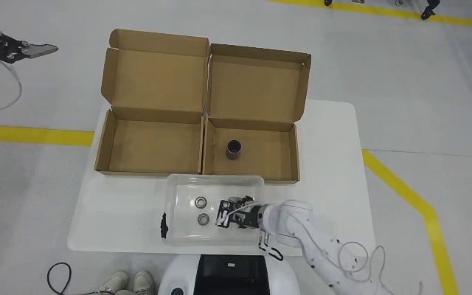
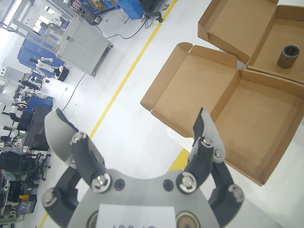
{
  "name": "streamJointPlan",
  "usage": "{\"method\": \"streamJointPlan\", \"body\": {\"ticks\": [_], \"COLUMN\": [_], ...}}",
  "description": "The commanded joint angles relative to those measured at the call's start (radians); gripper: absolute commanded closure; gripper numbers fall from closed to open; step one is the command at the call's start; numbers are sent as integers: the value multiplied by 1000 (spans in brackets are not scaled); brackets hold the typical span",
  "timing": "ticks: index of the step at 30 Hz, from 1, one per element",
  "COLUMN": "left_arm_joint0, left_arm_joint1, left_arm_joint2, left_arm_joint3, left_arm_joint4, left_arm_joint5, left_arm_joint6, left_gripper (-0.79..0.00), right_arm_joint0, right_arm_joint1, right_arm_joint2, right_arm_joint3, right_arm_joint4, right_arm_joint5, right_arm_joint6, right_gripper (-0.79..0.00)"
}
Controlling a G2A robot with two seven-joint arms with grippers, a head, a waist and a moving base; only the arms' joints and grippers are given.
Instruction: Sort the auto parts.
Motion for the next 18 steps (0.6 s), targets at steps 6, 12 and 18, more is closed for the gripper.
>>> {"method": "streamJointPlan", "body": {"ticks": [6,12,18], "left_arm_joint0": [0,0,0], "left_arm_joint1": [0,0,0], "left_arm_joint2": [0,0,0], "left_arm_joint3": [0,0,0], "left_arm_joint4": [0,0,0], "left_arm_joint5": [0,0,0], "left_arm_joint6": [0,0,0], "left_gripper": [-785,-785,-785], "right_arm_joint0": [8,37,62], "right_arm_joint1": [2,-5,-12], "right_arm_joint2": [10,13,33], "right_arm_joint3": [-13,7,11], "right_arm_joint4": [45,98,171], "right_arm_joint5": [-28,-30,-15], "right_arm_joint6": [-124,-261,-436], "right_gripper": [0,0,0]}}
